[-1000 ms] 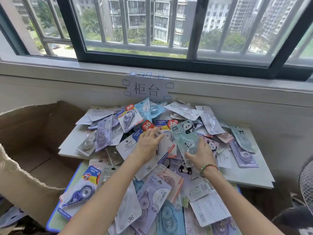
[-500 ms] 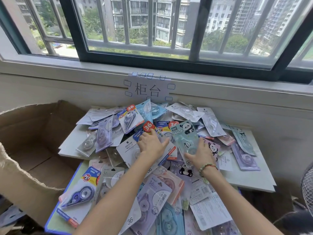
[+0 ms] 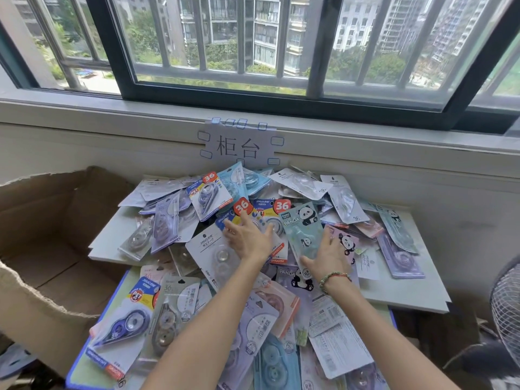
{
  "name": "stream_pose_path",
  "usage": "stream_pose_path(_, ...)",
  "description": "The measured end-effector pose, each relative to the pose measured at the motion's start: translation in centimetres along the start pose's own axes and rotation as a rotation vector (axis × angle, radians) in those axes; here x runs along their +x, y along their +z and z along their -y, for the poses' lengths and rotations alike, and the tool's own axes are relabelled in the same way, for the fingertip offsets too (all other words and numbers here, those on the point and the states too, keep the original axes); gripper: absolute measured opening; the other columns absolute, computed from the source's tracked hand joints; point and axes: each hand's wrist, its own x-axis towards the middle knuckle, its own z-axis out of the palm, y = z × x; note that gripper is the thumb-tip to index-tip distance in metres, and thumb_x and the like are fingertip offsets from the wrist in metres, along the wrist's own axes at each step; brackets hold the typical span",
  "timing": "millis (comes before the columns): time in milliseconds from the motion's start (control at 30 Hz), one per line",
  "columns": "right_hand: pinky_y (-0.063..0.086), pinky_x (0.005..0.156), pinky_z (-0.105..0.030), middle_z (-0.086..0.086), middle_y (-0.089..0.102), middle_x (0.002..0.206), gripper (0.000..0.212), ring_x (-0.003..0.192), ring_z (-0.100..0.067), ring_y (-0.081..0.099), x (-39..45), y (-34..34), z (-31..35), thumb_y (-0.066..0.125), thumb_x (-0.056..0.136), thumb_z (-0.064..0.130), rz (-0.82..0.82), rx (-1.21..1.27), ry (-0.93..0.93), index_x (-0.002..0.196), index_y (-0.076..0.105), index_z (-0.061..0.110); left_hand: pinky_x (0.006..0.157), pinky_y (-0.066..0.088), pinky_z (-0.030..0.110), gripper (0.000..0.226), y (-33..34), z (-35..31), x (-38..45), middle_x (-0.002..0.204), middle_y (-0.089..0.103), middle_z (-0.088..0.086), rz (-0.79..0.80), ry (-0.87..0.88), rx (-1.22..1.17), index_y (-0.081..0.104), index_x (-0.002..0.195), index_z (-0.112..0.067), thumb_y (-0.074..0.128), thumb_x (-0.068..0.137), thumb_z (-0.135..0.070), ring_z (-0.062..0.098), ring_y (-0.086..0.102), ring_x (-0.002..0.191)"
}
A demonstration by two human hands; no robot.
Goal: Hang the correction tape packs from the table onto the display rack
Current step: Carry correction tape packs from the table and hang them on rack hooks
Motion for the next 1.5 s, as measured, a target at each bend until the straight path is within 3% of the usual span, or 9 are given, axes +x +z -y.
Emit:
stream_pose_path(133,0.034,0.105,-0.035,-0.015,0.026,0.148,0.107,0.135,-0.029,0.028,-0.3,-0.1,0.3,0.061,0.079,0.064,0.038,-0.112,-0.012,0.15,0.006,0.007,0.117,0.021,0.046,0.099,-0.1,0.0,0.5,0.154,0.003,0.034,0.021,-0.066,0.016,0.012,0.151,-0.003,0.058,0.085,-0.061,0.045,0.011,0.143)
stream_pose_path(333,0.036,0.102,-0.037,-0.014,0.036,0.14,0.097,0.129,-0.029,0.034,-0.4,0.2,0.3,0.062,0.074,0.068,0.023,-0.16,-0.035,0.141,0.025,0.01,0.117,0.009,0.052,0.096,-0.1,0.2,0.5,0.15,-0.007,0.042,0.102,-0.062,0.121,-0.006,0.154,-0.017,0.045,0.089,-0.066,0.053,-0.003,0.142)
stream_pose_path(633,0.033,0.105,-0.043,-0.016,0.02,0.147,0.113,0.133,-0.033,0.03,-0.3,0.0,0.7,0.075,0.072,0.053,0.004,0.016,0.033,0.149,0.006,0.007,0.109,0.032,0.048,0.113,-1.2,-0.3,0.6,0.153,0.014,0.026,0.051,-0.071,0.033,-0.004,0.154,-0.02,0.068,0.077,-0.061,0.042,0.023,0.138)
stream_pose_path(767,0.041,0.101,-0.045,-0.018,0.015,0.145,0.118,0.131,-0.036,0.034,-0.3,-0.3,0.7,0.078,0.071,0.046,0.014,0.111,0.052,0.149,-0.001,0.004,0.112,0.029,0.052,0.118,-1.6,-0.2,0.2,0.159,0.002,0.018,0.019,0.007,-0.086,-0.006,0.154,-0.021,0.076,0.074,-0.051,0.041,0.015,0.143)
stream_pose_path(900,0.035,0.106,-0.038,-0.019,0.013,0.146,0.12,0.135,-0.034,0.029,-0.6,-1.2,0.7,0.079,0.073,0.041,0.007,0.18,0.032,0.148,-0.004,-0.002,0.115,0.024,0.052,0.121,-2.1,-0.4,-0.5,0.159,0.001,0.016,0.029,0.063,-0.155,-0.01,0.153,-0.02,0.078,0.074,-0.046,0.042,0.011,0.144)
stream_pose_path(1133,0.041,0.097,-0.038,-0.017,0.023,0.137,0.102,0.124,-0.032,0.037,-1.4,-3.7,0.3,0.08,0.07,0.043,-0.064,0.204,0.001,0.141,0.018,0.003,0.119,0.006,0.04,0.132,-3.0,-1.3,-2.5,0.159,0.01,0.018,-0.024,0.151,-0.195,-0.012,0.15,-0.001,0.079,0.07,-0.053,0.032,0.007,0.147)
stream_pose_path(1367,0.038,0.103,-0.04,-0.016,0.02,0.147,0.113,0.135,-0.03,0.028,-4.1,-6.9,-1.0,0.076,0.073,0.05,-0.187,0.165,-0.014,0.148,0.006,0.003,0.111,0.027,0.046,0.125,-4.0,-1.5,-6.1,0.153,0.016,0.015,-0.084,0.235,-0.203,-0.005,0.153,-0.009,0.079,0.07,-0.051,0.034,0.022,0.141)
stream_pose_path(1500,0.036,0.105,-0.038,-0.016,0.016,0.149,0.116,0.139,-0.029,0.024,-7.7,-8.9,-2.5,0.075,0.075,0.047,-0.295,0.214,0.045,0.149,-0.002,0.002,0.109,0.029,0.049,0.124,-4.6,-1.5,-8.9,0.149,0.024,0.018,-0.071,0.294,-0.197,-0.007,0.153,-0.012,0.077,0.071,-0.054,0.035,0.026,0.138)
